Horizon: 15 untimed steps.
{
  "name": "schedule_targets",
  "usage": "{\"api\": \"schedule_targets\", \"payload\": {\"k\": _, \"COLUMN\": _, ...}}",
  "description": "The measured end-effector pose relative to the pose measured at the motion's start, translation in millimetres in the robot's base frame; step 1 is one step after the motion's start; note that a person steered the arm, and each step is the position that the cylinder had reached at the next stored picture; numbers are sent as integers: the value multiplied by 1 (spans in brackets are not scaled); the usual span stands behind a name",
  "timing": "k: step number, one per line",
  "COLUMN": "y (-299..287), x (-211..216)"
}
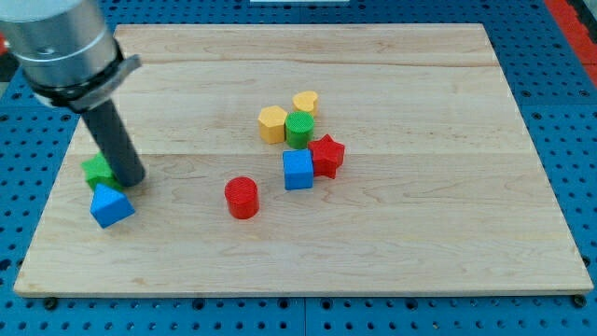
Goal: Push the red circle and red star into the group of blocks
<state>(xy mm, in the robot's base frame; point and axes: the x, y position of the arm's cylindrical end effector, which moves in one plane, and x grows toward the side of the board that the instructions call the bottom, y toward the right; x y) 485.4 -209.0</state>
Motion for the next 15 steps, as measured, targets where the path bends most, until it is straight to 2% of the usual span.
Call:
{"api": "schedule_targets", "payload": {"k": 2, "y": 57, "x": 77}}
{"api": "schedule_targets", "payload": {"k": 3, "y": 109, "x": 78}}
{"api": "schedule_targets", "payload": {"k": 5, "y": 125, "x": 20}}
{"api": "schedule_targets", "payload": {"k": 6, "y": 109, "x": 36}}
{"api": "schedule_targets", "payload": {"k": 7, "y": 160, "x": 43}}
{"api": "schedule_targets", "payload": {"k": 8, "y": 187, "x": 19}}
{"api": "schedule_targets", "payload": {"k": 10, "y": 194, "x": -10}}
{"api": "schedule_targets", "payload": {"k": 11, "y": 237, "x": 23}}
{"api": "schedule_targets", "payload": {"k": 12, "y": 317, "x": 18}}
{"api": "schedule_targets", "payload": {"k": 13, "y": 313, "x": -13}}
{"api": "schedule_targets", "payload": {"k": 15, "y": 234, "x": -46}}
